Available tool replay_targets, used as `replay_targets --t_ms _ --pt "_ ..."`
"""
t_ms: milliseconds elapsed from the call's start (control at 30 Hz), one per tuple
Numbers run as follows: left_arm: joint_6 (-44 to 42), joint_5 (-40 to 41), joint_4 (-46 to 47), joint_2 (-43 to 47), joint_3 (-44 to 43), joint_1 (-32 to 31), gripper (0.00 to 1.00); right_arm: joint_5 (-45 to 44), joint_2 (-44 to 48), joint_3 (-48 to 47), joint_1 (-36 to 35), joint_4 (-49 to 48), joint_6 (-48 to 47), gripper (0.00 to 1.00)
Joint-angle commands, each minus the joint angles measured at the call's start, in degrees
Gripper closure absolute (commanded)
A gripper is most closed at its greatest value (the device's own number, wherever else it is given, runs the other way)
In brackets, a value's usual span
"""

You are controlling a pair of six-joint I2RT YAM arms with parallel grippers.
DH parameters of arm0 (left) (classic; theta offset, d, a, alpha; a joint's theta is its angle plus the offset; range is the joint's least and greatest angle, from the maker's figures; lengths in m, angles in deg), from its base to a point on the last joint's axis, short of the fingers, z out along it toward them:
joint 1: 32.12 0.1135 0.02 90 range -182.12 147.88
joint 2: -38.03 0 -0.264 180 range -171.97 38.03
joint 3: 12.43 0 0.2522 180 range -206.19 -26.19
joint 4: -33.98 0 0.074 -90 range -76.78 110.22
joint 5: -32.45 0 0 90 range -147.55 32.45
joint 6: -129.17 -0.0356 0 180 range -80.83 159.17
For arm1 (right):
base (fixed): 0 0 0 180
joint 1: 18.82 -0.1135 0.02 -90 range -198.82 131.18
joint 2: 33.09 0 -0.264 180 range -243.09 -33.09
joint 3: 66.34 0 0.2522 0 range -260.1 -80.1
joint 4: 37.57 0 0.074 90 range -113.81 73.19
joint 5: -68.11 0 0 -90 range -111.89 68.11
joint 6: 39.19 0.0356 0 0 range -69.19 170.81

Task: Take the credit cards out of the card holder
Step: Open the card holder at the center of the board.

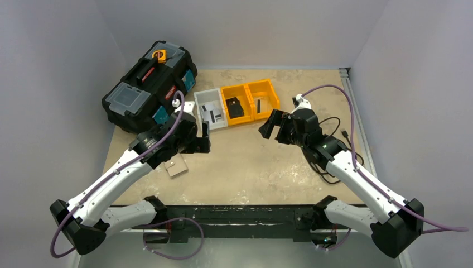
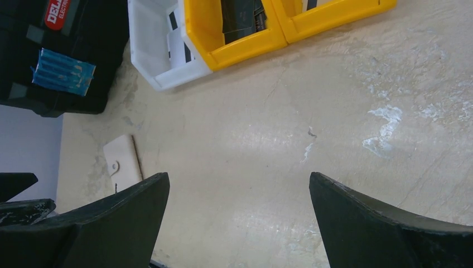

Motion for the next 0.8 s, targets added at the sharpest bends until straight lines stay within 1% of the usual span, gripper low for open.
replay_targets --t_ms 0,100,333,467,533,600,667,767 --pt "1.34 3.34 -0.56 0.17 -2.04 -0.05 0.0 -0.93 0.91 -0.79 0.11 -1.3 -0.29 0.01" --pt "2.44 4.9 -2.07 0.67 -2.36 0.04 0.0 -0.79 1.07 -0.3 0.17 -1.71 -0.28 0.01" --pt "3.36 5.56 -1.9 2.43 -0.65 0.47 0.0 -0.34 0.96 0.53 0.17 -2.25 -0.09 0.01" --pt "6.0 6.49 -3.91 2.09 0.04 1.99 0.0 -0.28 0.91 0.99 0.18 -2.47 -0.02 0.01" --pt "9.03 6.31 -5.19 1.74 0.98 4.7 0.01 -0.11 0.83 1.0 0.12 -2.35 -0.25 0.01" --pt "13.67 5.89 -6.78 1.4 2.48 8.79 0.04 -0.03 0.87 1.35 0.16 -2.53 -0.45 0.01" --pt "16.97 4.14 -7.21 0.95 4.5 13.93 0.1 0.47 0.89 2.08 0.19 -3.53 -0.46 0.01" --pt "19.98 1.94 -6.14 0.14 7.74 19.62 0.15 2.2 0.19 2.79 0.17 -4.82 -0.45 0.01"
